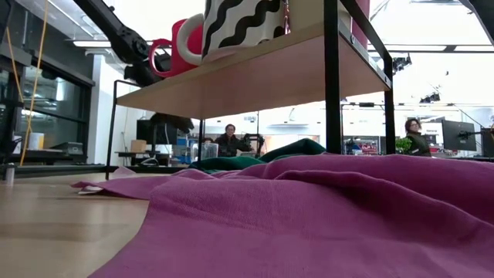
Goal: Stack small to large cups/mugs on shelf
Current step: Put the transparent mug on the shelf
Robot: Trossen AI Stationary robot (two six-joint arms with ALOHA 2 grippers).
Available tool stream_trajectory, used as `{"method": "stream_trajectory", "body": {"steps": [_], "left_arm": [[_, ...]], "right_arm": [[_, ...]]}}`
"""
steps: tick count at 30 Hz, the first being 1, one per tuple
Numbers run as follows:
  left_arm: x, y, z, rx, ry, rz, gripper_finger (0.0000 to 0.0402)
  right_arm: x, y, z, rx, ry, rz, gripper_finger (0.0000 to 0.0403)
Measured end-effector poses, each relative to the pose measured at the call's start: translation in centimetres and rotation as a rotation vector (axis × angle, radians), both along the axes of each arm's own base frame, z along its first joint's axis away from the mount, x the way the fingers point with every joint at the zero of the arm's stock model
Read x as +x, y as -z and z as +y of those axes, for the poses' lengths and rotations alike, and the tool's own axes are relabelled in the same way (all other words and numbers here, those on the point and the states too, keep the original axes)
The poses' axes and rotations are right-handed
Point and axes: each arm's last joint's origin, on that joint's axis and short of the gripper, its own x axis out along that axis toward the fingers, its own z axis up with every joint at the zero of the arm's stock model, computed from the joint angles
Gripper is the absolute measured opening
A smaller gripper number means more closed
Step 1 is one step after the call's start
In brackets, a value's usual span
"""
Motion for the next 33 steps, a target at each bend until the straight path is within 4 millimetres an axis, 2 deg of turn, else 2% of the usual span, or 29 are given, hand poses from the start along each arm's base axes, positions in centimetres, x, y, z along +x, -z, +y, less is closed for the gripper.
{"method": "stream_trajectory", "body": {"steps": [16,25,33], "left_arm": [[0.7,2.7,1.1,-0.06,0.024,-0.021,0.0104],[0.7,2.8,1.2,-0.036,0.034,-0.003,0.0104],[1.1,4.1,1.3,-0.079,0.05,0.002,0.0104]], "right_arm": [[0.0,0.0,0.0,-0.004,-0.004,0.003,0.0055],[0.0,0.0,0.0,-0.003,-0.003,0.002,0.0055],[0.0,0.0,0.0,0.003,0.0,0.0,0.0055]]}}
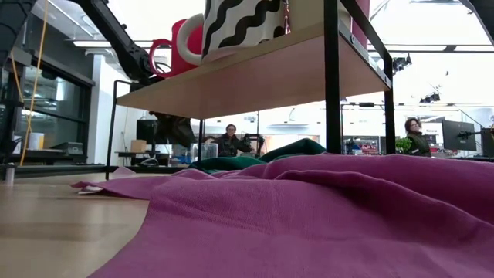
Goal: Stack small to large cups/mugs on shelf
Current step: Put the transparent mug on the shelf
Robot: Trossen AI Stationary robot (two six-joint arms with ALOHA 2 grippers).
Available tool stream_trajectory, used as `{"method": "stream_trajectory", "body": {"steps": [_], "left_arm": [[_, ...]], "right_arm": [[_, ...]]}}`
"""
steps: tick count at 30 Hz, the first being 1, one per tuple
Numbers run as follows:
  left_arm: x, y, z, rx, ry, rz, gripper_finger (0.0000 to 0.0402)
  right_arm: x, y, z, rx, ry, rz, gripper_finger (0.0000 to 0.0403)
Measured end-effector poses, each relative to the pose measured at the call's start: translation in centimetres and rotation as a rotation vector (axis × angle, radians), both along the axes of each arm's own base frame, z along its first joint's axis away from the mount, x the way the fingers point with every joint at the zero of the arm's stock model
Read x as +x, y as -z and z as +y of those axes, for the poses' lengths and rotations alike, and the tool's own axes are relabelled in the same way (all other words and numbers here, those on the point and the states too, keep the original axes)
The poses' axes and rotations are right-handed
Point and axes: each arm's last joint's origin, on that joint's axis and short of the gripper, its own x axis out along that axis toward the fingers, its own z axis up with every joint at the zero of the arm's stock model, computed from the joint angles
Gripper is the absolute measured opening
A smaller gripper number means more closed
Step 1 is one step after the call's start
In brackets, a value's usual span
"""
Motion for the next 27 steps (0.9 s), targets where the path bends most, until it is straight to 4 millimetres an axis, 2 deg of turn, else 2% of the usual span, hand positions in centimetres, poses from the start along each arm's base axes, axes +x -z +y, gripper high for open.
{"method": "stream_trajectory", "body": {"steps": [11,14,20,27], "left_arm": [[0.2,0.5,0.0,-0.018,-0.002,0.015,0.0102],[0.1,0.6,0.0,-0.021,-0.004,0.019,0.0082],[0.2,0.5,0.0,-0.019,-0.006,0.017,0.0008],[0.5,-0.6,0.6,0.006,-0.004,0.001,0.0004]], "right_arm": [[0.0,0.0,0.0,0.0,0.0,0.0,0.0055],[0.0,0.0,0.0,-0.001,0.0,0.0,0.0055],[0.0,0.0,0.0,-0.005,-0.002,0.001,0.0055],[0.0,0.0,0.0,-0.008,-0.004,0.001,0.0055]]}}
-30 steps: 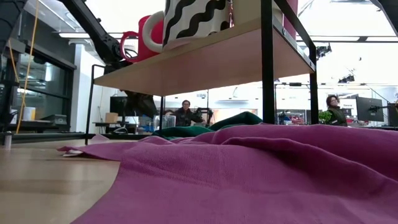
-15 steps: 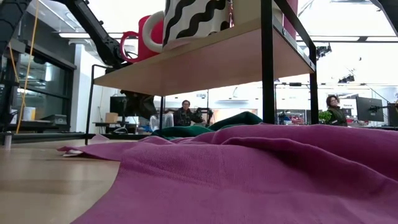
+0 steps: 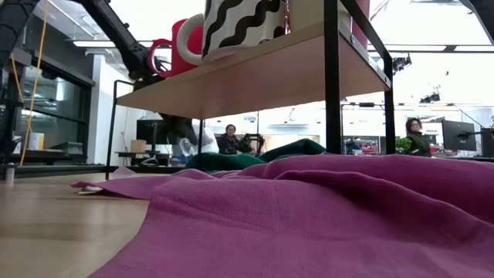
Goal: Stack small to large cups/mugs on shelf
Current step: Put the transparent mug on the shelf
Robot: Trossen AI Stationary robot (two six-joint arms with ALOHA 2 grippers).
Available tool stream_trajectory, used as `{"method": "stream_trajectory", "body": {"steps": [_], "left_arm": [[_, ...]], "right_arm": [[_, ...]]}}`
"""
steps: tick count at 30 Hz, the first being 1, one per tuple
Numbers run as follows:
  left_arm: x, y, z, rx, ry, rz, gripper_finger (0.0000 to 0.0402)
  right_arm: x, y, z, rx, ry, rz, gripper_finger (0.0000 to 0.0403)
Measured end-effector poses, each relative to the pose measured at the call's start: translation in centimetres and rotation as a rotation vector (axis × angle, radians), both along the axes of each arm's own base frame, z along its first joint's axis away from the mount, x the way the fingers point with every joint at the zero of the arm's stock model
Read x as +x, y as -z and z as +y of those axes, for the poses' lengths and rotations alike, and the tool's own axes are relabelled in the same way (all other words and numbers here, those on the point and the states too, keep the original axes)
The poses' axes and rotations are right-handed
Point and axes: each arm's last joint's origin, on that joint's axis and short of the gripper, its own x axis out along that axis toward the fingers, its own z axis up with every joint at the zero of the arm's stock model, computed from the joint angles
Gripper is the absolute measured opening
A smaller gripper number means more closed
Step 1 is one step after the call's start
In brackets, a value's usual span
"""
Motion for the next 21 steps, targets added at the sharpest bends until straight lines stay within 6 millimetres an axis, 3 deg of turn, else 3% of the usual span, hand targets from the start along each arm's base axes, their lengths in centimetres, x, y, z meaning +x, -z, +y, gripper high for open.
{"method": "stream_trajectory", "body": {"steps": [7,21], "left_arm": [[0.5,-3.3,1.0,0.05,0.052,0.019,0.0002],[0.5,-12.3,1.4,0.147,0.173,0.13,0.0001]], "right_arm": [[0.0,0.0,0.0,0.0,0.0,0.0,0.0055],[0.0,0.0,0.0,-0.023,-0.011,0.005,0.0055]]}}
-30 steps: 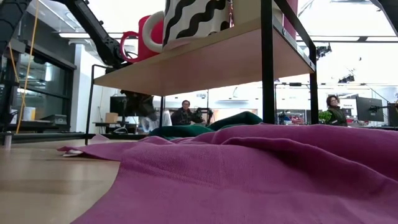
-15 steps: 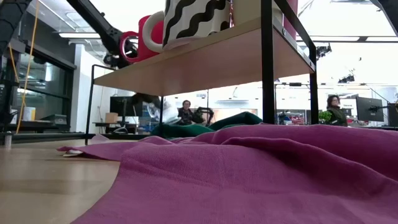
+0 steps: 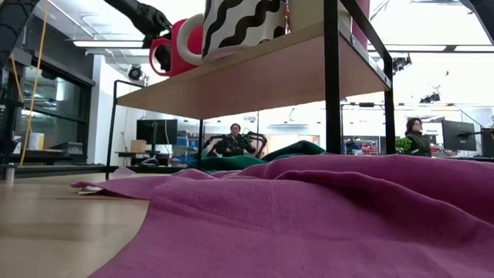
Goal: Stack small to large cups/mugs on shelf
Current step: Put the transparent mug on the shelf
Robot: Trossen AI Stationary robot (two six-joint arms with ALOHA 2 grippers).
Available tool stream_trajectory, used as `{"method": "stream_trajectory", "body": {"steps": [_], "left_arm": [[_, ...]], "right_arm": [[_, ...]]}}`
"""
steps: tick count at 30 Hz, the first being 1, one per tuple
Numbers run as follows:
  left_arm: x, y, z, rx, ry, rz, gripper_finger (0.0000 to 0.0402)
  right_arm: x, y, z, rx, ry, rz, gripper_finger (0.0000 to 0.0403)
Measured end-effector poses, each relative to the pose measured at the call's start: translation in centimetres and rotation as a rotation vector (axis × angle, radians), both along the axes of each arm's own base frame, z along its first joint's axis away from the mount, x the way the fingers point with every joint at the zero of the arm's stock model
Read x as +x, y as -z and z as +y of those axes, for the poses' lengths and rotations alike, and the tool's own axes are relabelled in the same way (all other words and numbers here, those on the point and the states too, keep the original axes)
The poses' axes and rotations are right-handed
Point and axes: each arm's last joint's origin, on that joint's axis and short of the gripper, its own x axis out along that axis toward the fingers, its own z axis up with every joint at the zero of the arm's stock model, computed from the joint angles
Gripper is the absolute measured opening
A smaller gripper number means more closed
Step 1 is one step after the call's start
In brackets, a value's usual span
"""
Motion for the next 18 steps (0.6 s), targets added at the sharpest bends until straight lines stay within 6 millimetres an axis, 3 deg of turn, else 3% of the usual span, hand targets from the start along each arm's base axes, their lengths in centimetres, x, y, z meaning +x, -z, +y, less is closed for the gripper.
{"method": "stream_trajectory", "body": {"steps": [18], "left_arm": [[-1.6,-6.7,-2.8,-0.019,0.084,0.163,0.0]], "right_arm": [[-0.1,0.1,0.1,-0.018,-0.015,0.019,0.0055]]}}
